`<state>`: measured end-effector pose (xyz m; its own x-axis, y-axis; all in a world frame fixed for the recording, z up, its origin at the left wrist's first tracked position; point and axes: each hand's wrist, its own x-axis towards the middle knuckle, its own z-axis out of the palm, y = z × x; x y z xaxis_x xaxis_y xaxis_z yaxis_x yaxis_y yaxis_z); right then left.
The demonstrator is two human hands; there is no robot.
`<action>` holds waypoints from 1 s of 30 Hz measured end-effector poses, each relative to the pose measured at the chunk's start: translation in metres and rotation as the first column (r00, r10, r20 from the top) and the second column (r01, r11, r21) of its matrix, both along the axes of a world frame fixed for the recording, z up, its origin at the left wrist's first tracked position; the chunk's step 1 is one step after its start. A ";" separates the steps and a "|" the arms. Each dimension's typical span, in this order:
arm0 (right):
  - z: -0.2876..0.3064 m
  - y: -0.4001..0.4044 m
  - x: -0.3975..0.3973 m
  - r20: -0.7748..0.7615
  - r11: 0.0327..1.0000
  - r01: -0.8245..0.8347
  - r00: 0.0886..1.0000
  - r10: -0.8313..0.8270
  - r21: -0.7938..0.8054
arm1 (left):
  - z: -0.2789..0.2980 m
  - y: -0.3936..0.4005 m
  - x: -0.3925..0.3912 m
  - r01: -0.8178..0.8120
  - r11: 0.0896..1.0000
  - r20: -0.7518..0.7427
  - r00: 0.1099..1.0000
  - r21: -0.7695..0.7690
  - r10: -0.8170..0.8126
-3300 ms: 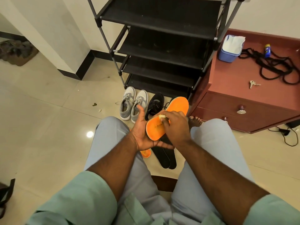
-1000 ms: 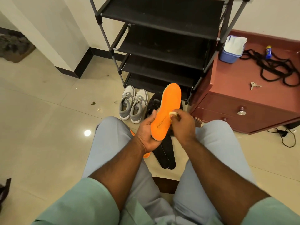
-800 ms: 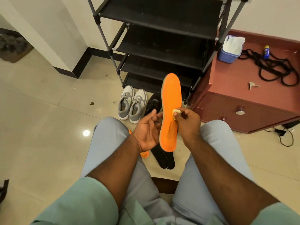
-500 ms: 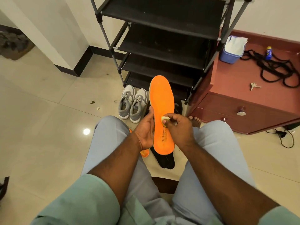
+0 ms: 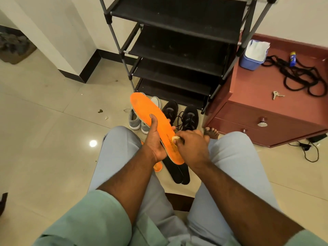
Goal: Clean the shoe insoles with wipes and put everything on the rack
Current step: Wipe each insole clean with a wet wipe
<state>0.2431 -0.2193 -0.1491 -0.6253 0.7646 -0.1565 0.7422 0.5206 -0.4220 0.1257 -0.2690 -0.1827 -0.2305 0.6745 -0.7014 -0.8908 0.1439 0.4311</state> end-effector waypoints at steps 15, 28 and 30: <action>-0.001 -0.006 0.009 0.147 0.983 -0.121 0.979 0.140 -0.135 | -0.002 0.000 -0.001 -0.085 0.996 0.053 0.995 -0.022 0.086; -0.010 -0.015 0.008 0.033 0.973 -0.214 0.976 0.217 -0.085 | 0.001 0.004 -0.009 -0.133 0.987 0.083 0.987 -0.087 0.140; -0.008 -0.006 0.000 -0.004 0.983 -0.185 0.983 0.185 -0.005 | 0.002 0.004 -0.002 -0.067 0.994 0.094 0.993 -0.081 0.075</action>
